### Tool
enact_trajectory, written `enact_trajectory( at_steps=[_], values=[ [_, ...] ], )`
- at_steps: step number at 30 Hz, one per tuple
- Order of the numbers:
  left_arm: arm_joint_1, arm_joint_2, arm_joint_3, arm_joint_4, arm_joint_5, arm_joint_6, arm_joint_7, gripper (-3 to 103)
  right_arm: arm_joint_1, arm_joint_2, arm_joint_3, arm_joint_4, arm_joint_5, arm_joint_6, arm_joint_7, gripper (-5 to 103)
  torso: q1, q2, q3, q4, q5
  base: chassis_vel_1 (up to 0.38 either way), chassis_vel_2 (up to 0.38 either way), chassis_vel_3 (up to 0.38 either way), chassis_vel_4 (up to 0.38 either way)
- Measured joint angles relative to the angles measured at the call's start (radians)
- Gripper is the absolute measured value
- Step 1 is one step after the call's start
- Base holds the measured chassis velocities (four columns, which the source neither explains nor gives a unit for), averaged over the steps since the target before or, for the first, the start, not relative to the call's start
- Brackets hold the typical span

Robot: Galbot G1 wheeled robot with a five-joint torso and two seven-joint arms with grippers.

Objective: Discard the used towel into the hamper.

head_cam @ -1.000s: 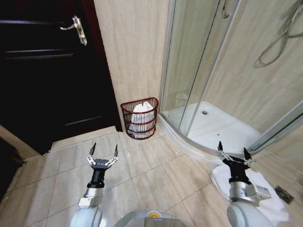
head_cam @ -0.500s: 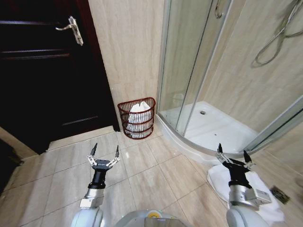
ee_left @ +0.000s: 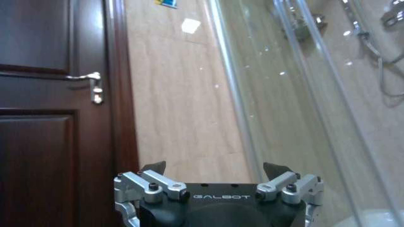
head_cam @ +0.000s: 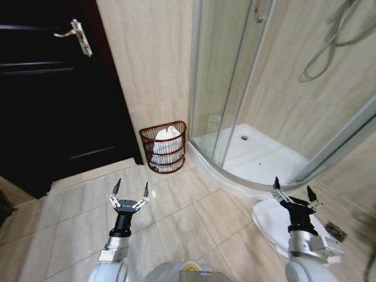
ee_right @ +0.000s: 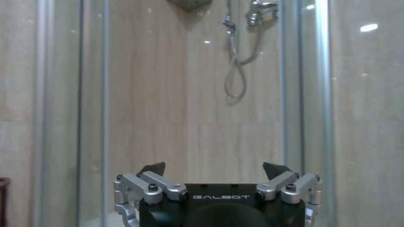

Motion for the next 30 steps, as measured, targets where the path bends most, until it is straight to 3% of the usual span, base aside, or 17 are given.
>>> enact_trajectory(
  at_steps=[14,21,30],
  values=[
    [0.012,-0.015,-0.010,0.007,-0.037,-0.001,0.000,100,-0.025,0.016,0.020,-0.015,0.002,-0.017,0.002,100,0.000,0.000,0.000,-0.0002,0.0000,-0.095,-0.091,-0.095,-0.096],
    [0.026,-0.024,-0.014,0.009,-0.093,0.021,0.005,100,-0.036,0.018,0.062,-0.157,0.013,0.037,-0.022,100,0.000,0.000,0.000,0.0003,0.0001,-0.025,-0.019,-0.023,-0.030],
    [0.018,-0.031,-0.017,0.026,-0.104,0.038,0.010,100,-0.080,0.042,0.063,-0.196,0.010,0.107,-0.041,100,0.000,0.000,0.000,0.0002,-0.0001,0.000,0.000,0.000,0.000]
  ],
)
